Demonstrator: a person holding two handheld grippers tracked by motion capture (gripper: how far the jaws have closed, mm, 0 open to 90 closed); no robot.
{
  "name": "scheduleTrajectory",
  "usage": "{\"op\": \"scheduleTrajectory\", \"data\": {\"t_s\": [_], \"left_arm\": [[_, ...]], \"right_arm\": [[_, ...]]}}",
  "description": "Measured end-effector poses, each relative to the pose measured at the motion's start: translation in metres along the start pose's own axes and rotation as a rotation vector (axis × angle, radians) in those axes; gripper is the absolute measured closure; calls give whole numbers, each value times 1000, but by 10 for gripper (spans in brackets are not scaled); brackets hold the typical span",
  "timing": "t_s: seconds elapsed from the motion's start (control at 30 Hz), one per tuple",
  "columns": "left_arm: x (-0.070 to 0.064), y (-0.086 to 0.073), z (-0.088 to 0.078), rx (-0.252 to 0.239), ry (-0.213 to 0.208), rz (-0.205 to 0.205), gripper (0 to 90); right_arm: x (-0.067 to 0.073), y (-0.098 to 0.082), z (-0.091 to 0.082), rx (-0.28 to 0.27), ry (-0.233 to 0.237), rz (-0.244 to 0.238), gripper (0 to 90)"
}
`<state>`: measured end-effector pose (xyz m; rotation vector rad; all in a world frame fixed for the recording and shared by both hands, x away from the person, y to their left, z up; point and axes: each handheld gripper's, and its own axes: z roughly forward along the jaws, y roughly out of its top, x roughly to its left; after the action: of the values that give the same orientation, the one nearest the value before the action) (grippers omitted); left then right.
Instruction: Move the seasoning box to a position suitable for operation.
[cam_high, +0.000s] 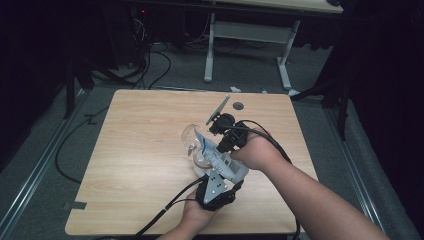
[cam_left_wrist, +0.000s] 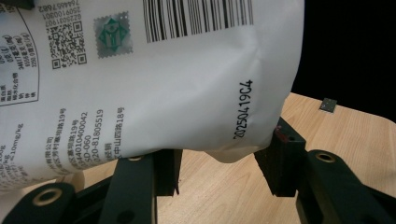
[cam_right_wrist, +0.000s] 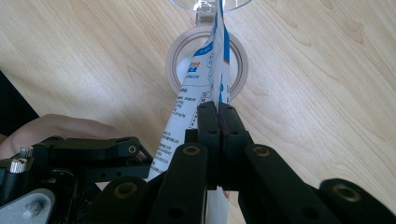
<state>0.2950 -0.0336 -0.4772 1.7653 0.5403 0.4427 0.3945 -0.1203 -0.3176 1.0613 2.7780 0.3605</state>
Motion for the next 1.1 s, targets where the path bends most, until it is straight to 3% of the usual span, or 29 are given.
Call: {"op": "scheduleTrajectory", "data": {"t_s": [1.1], "left_arm": [[0,1,0,-6,0,3,548]], "right_arm": [[-1,0,-2,-11,2,-5,897]]}}
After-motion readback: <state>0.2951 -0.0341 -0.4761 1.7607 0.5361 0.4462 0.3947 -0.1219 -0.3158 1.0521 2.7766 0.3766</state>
